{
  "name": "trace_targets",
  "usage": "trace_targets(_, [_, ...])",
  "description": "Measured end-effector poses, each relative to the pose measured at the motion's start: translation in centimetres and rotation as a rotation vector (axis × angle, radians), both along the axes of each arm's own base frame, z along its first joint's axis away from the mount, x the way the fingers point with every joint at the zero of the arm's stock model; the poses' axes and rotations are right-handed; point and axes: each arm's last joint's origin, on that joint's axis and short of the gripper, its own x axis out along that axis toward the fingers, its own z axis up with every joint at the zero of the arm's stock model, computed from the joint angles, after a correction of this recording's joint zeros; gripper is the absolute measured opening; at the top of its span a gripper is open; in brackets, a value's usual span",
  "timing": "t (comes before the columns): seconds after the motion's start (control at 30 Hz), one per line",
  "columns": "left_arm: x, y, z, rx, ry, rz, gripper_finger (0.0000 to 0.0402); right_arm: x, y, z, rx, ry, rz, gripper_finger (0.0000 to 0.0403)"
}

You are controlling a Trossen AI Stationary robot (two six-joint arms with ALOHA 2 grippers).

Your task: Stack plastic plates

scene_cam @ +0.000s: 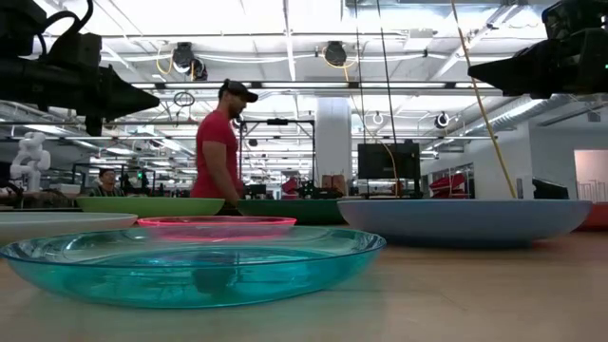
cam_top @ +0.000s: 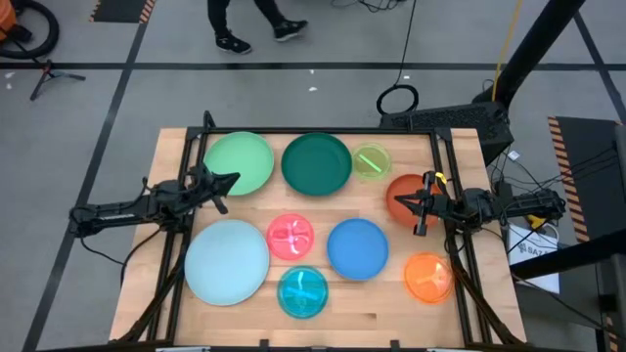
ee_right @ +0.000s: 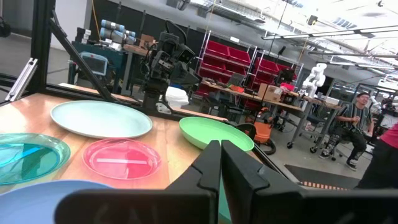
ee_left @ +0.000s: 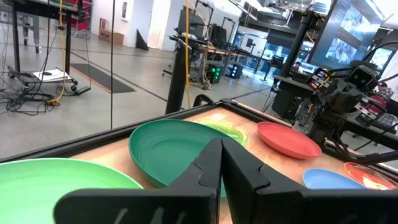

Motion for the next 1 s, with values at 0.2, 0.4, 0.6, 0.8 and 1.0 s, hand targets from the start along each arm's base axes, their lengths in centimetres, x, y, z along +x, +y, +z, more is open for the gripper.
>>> trace_targets(0.2, [0.00, 0.00, 0.00, 0.000, 0.000, 0.000, 0.0017, 0.00, 0.00, 0.00, 0.000, 0.000, -0.001, 0.0009])
trace_targets(0.4, [0.00, 0.00, 0.00, 0.000, 0.000, 0.000, 0.0017, 0.00, 0.00, 0.00, 0.000, 0.000, 0.000, 0.0009])
trace_targets(0.6, [0.00, 0.00, 0.00, 0.000, 0.000, 0.000, 0.0017, 0.00, 0.00, 0.00, 0.000, 0.000, 0.000, 0.0009])
trace_targets(0.8, [0.00, 0.00, 0.00, 0.000, 0.000, 0.000, 0.0017, 0.00, 0.00, 0.00, 0.000, 0.000, 0.000, 0.0009])
trace_targets(1.0, [0.00, 0.00, 0.00, 0.000, 0.000, 0.000, 0.0017, -0.01, 0.00, 0.08, 0.042, -0.015, 0.004, 0.0009])
